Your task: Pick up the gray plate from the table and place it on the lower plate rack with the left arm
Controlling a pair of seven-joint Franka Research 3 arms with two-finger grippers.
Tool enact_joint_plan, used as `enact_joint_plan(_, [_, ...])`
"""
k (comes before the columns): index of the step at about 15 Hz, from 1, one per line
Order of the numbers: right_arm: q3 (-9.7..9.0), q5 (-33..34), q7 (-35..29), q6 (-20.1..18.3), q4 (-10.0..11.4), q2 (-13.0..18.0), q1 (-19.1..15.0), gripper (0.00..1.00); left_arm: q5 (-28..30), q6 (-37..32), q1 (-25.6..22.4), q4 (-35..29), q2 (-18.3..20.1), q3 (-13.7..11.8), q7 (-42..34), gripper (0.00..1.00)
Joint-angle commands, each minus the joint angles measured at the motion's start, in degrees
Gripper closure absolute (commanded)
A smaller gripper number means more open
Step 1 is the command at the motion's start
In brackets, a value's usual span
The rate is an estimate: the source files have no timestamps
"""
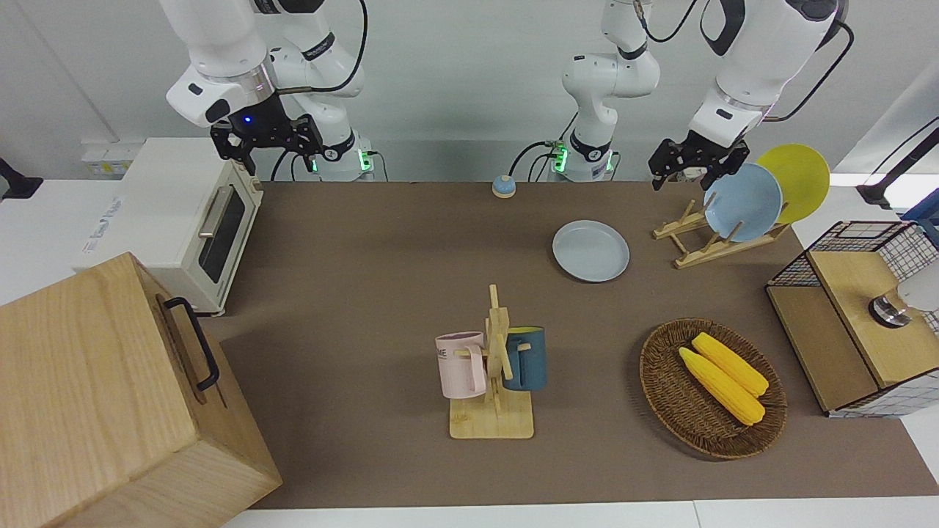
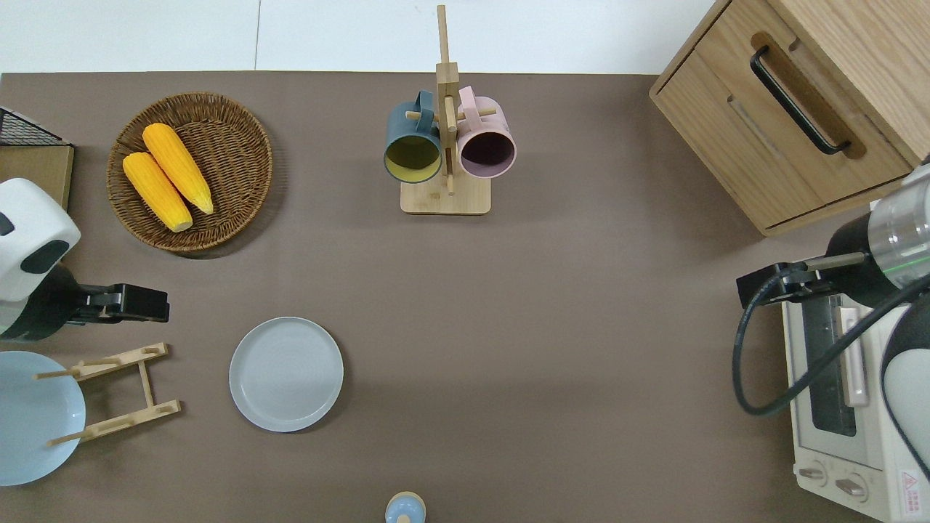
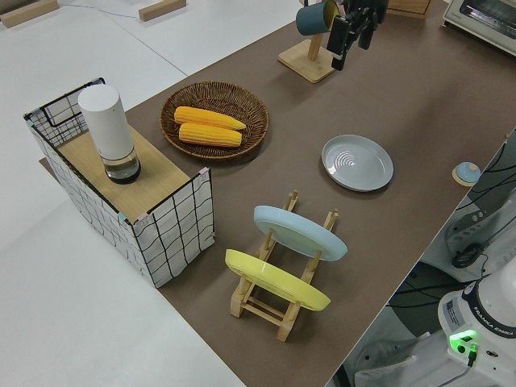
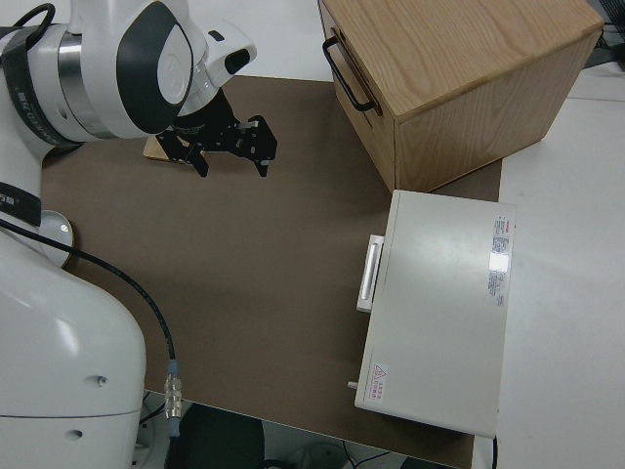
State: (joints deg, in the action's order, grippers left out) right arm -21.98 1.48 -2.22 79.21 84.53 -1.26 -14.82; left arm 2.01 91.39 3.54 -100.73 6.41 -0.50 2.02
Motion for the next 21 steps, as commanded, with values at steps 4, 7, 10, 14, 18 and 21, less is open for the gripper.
enact_joint_plan(4, [-1.22,0.37,-0.68,-0.63,-0.42,0.12,-1.35,0.017,-0.96,-1.21,0.07,1.50,-1.05,1.29,0.88,0.01])
enact_joint_plan(7, [-1.22,0.28,-0.68,-0.63,-0.42,0.12,-1.35,0.017,-0.96,-1.30,-0.02,1.50,-1.05,1.21,0.88,0.01])
enact_joint_plan(10, [-1.22,0.28,-0.68,-0.72,-0.34,0.12,-1.35,0.017,-1.04,-1.48,-0.02,1.15,-0.96,1.21,0.88,0.01])
enact_joint_plan(14, [-1.22,0.28,-0.68,-0.72,-0.42,0.12,-1.35,0.017,-1.13,-3.23,-0.02,0.45,-0.08,0.85,0.88,0.01])
enact_joint_plan(18, [-1.22,0.28,-0.68,-0.63,-0.42,0.12,-1.35,0.017,-3.14,-2.63,0.07,-4.55,3.51,0.68,0.97,0.01])
enact_joint_plan(21, [-1.22,0.37,-0.68,-0.63,-0.42,0.12,-1.35,0.017,-3.24,0.61,-0.02,-10.96,7.64,0.59,0.97,0.01])
